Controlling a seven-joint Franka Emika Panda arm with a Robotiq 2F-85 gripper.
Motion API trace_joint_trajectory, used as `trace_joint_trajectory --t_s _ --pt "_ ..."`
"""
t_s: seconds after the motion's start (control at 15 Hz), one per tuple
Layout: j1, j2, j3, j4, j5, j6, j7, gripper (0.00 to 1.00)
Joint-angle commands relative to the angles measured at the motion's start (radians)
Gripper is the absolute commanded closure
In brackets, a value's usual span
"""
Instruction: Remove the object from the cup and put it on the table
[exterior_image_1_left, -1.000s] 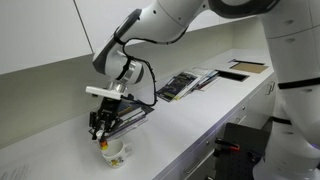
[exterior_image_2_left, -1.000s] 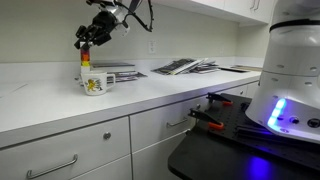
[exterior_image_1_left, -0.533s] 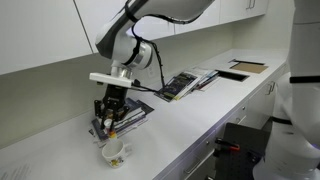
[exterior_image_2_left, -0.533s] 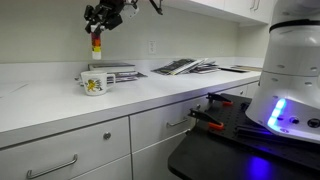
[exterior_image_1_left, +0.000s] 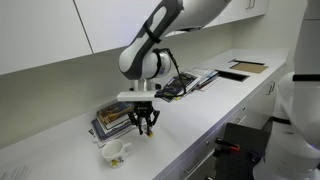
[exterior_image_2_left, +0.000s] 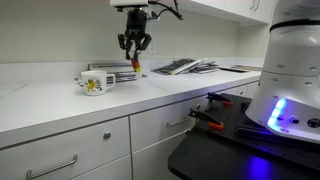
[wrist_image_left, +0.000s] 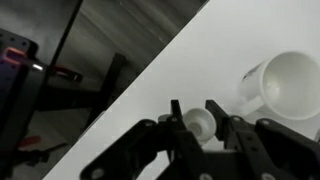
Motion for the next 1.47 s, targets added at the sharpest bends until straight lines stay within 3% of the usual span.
trace_joint_trajectory --t_s 0.0,0.27,0.47,0.87,0.93,1.0,1.07,1.4 --pt "0.003 0.025 -0.001 -0.029 -0.172 0.080 0.184 0.92" --pt "0.011 0.056 -0.020 -0.032 -0.405 0.078 0.402 0.92" --pt "0.007 0.081 -0.036 -0.022 -0.521 0.069 0.509 0.92" --pt "0.004 0.114 -0.068 0.010 -0.669 0.060 0.619 0.92" --pt "0.003 0.116 -0.067 0.014 -0.673 0.056 0.622 0.87" --pt "0.005 0.116 -0.067 0.017 -0.679 0.058 0.631 0.42" --pt "0.007 0.116 -0.067 0.017 -0.690 0.066 0.639 0.41" --pt "0.008 0.056 -0.052 0.005 -0.672 0.064 0.618 0.05"
